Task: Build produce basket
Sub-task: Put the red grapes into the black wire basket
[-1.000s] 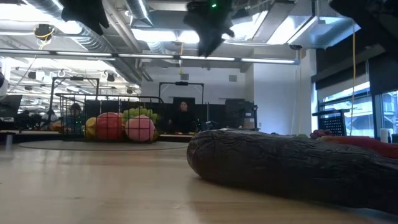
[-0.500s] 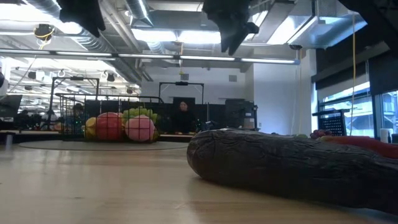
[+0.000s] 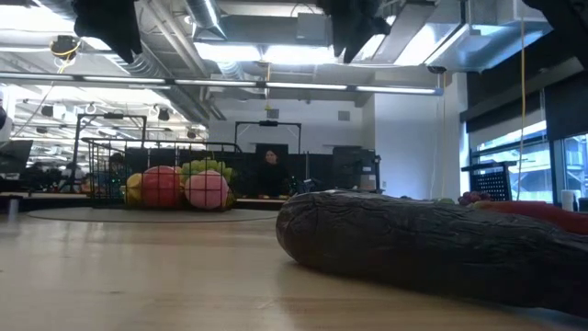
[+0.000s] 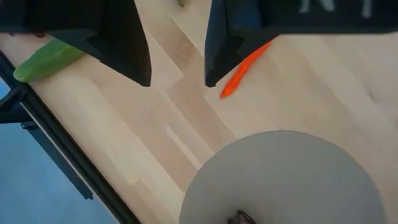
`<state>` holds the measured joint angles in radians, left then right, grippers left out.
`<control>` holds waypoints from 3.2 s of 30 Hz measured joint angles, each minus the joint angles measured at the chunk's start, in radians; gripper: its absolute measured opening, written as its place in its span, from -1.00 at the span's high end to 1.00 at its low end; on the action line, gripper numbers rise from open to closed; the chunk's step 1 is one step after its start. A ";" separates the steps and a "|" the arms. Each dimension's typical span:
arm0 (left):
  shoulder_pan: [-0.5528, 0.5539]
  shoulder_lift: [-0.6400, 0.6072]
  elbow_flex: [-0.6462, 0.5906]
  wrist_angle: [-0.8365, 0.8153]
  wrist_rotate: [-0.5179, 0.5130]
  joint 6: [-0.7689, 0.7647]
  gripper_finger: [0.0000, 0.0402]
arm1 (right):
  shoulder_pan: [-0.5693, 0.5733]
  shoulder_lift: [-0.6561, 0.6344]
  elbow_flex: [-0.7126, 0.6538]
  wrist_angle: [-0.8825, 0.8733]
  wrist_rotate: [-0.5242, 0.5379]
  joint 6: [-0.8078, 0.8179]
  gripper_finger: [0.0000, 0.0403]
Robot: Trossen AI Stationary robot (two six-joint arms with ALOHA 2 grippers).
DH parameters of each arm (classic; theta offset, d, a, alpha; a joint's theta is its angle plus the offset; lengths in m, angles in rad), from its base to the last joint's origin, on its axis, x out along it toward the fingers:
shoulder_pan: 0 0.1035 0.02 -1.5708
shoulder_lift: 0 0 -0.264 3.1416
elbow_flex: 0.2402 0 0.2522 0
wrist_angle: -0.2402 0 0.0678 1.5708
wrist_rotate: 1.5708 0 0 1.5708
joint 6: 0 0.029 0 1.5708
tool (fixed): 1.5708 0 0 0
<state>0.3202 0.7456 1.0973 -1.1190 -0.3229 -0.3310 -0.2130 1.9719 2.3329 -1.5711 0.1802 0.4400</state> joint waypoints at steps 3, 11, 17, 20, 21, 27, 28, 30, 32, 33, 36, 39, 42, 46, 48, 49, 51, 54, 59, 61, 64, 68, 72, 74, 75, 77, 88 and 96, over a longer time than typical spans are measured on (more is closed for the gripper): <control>0.000 0.000 0.000 0.002 0.000 -0.002 -0.12 | 0.010 -0.047 0.000 0.000 0.016 0.000 0.30; 0.000 0.000 0.000 0.005 0.000 -0.001 -0.12 | 0.028 -0.197 0.000 0.000 0.218 0.082 0.30; 0.000 0.000 0.000 0.005 0.000 -0.001 -0.12 | 0.043 -0.323 -0.093 0.003 0.351 0.158 0.30; 0.000 0.000 0.000 0.005 -0.001 0.000 -0.12 | 0.042 -0.425 -0.273 -0.001 0.414 0.269 0.30; 0.000 0.000 0.000 0.005 -0.004 0.000 -0.12 | 0.042 -0.460 -0.340 -0.002 0.424 0.316 0.30; 0.000 0.000 0.000 0.014 -0.008 -0.001 -0.12 | 0.032 -0.632 -0.664 -0.003 0.425 0.732 0.30; 0.000 0.000 0.000 0.019 -0.009 -0.001 -0.12 | 0.025 -0.649 -0.703 -0.002 0.424 0.805 0.30; 0.000 0.000 0.000 0.030 -0.008 0.000 -0.12 | 0.009 -0.671 -0.770 -0.002 0.418 0.950 0.30; 0.000 0.000 0.000 0.046 -0.008 0.000 -0.12 | -0.018 -0.679 -0.818 -0.001 0.386 1.086 0.30; 0.000 0.000 0.000 0.054 -0.008 0.000 -0.12 | -0.034 -0.679 -0.838 0.000 0.358 1.119 0.30; 0.000 0.000 0.000 0.071 -0.009 0.000 -0.12 | -0.090 -0.678 -0.908 0.004 0.329 1.128 0.30; 0.000 0.000 0.000 0.076 -0.009 0.000 -0.12 | -0.156 -0.678 -0.980 0.027 0.325 1.127 0.30; 0.000 0.000 0.000 0.076 -0.009 -0.001 -0.12 | -0.211 -0.678 -1.045 0.088 0.329 1.081 0.30; 0.000 0.000 0.000 0.076 -0.009 -0.002 -0.12 | -0.278 -0.677 -1.140 0.234 0.316 0.985 0.30; 0.000 0.000 0.000 0.076 -0.008 -0.002 -0.12 | -0.305 -0.677 -1.191 0.318 0.313 0.936 0.30; 0.000 0.000 0.000 0.076 -0.008 -0.002 -0.12 | -0.317 -0.677 -1.214 0.355 0.313 0.916 0.30; 0.000 0.000 0.000 0.076 -0.008 -0.003 -0.12 | -0.341 -0.677 -1.258 0.418 0.302 0.908 0.30; 0.000 0.000 0.000 0.076 -0.009 -0.003 -0.12 | -0.371 -0.677 -1.326 0.466 0.306 0.908 0.30; 0.000 0.000 0.000 0.076 -0.009 -0.003 -0.12 | -0.407 -0.677 -1.445 0.586 0.330 0.908 0.30; 0.000 0.000 0.000 0.076 -0.008 -0.003 -0.12 | -0.418 -0.677 -1.485 0.657 0.318 0.892 0.30; 0.000 0.000 0.000 0.076 -0.009 -0.003 -0.12 | -0.438 -0.674 -1.546 0.753 0.314 0.853 0.30; 0.000 0.000 0.000 0.076 -0.009 -0.003 -0.12 | -0.463 -0.654 -1.599 0.834 0.314 0.836 0.30; 0.000 0.000 0.000 0.076 -0.008 -0.001 -0.12 | -0.485 -0.622 -1.624 0.871 0.314 0.837 0.30; 0.000 0.000 0.000 0.076 -0.009 0.000 -0.12 | -0.494 -0.606 -1.632 0.887 0.316 0.835 0.30; 0.000 0.000 0.000 0.076 -0.008 0.000 -0.12 | -0.499 -0.598 -1.635 0.901 0.319 0.834 0.30; 0.000 0.000 0.000 0.076 -0.009 0.000 -0.12 | -0.508 -0.578 -1.636 0.920 0.322 0.833 0.30; 0.000 0.000 0.000 0.076 -0.009 0.000 -0.12 | -0.540 -0.475 -1.636 1.033 0.324 0.706 0.32; 0.000 0.000 0.000 0.076 -0.008 0.000 -0.12 | -0.540 -0.467 -1.636 1.020 0.324 0.675 0.74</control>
<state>0.3202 0.7460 1.0973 -1.0428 -0.3313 -0.3313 -0.7528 1.5046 0.6968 -0.5508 0.5039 1.1149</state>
